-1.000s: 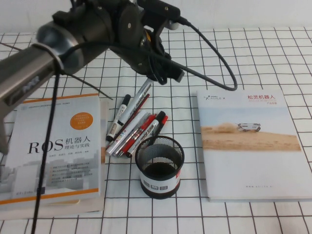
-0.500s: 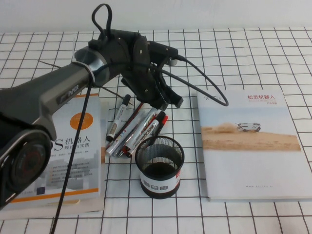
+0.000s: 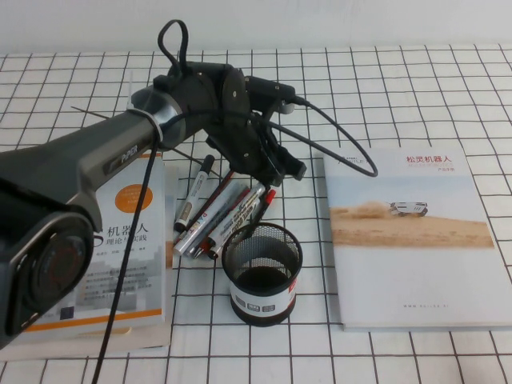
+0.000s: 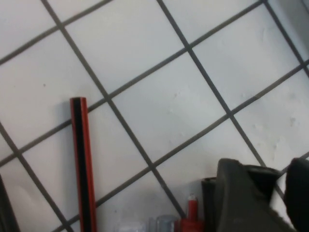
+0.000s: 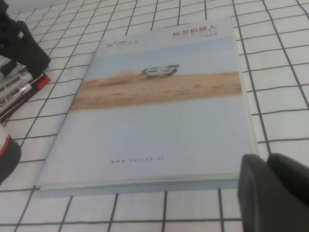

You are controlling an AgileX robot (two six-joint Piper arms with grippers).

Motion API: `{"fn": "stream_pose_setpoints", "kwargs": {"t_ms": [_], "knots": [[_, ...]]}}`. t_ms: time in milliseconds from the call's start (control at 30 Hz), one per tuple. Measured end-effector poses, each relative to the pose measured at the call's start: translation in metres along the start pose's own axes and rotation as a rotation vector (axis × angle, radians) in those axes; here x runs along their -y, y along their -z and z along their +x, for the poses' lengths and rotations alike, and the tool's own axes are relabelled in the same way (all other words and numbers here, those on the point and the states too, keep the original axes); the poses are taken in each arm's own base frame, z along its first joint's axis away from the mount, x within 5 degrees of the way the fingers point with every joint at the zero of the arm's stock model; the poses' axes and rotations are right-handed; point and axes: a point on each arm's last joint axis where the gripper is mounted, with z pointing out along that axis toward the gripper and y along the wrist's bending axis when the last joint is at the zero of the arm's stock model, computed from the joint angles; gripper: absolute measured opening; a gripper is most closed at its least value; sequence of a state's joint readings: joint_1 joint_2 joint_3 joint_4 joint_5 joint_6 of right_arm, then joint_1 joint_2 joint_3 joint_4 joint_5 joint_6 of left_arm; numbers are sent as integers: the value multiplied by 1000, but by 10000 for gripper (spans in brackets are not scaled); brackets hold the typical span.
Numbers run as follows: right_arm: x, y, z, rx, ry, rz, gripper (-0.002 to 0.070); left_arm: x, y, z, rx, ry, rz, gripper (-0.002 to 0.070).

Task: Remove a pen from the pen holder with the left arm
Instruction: 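Take a marker out of the pen holder and lay it on the table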

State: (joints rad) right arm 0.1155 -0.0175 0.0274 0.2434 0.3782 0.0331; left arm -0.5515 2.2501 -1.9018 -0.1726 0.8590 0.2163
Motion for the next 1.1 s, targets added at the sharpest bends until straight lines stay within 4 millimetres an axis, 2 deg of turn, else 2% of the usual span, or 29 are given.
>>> {"fn": "stream_pose_setpoints", "kwargs": {"t_ms": [133, 200, 333, 467, 567, 633, 733, 800, 900, 1100], "knots": [[0, 0, 0, 0, 0, 0, -12, -1, 1, -1, 9, 2, -3, 327], [0, 0, 0, 0, 0, 0, -12, -1, 5, -3, 21, 1, -4, 367], [0, 0, 0, 0, 0, 0, -13, 0, 21, -7, 54, -10, -17, 389], [0, 0, 0, 0, 0, 0, -13, 4, 53, -6, 113, -17, -29, 391], [0, 0, 0, 0, 0, 0, -13, 8, 84, 1, 184, -18, -43, 345], [0, 0, 0, 0, 0, 0, -12, 11, 102, 10, 231, -18, -55, 274], [0, 0, 0, 0, 0, 0, -13, 15, 124, 31, 296, -15, -72, 112], [0, 0, 0, 0, 0, 0, -13, 18, 141, 45, 333, -15, -81, 47], [0, 0, 0, 0, 0, 0, -12, 23, 167, 66, 389, -14, -91, 13], [0, 0, 0, 0, 0, 0, -12, 33, 216, 115, 549, -2, -115, 0]]}}
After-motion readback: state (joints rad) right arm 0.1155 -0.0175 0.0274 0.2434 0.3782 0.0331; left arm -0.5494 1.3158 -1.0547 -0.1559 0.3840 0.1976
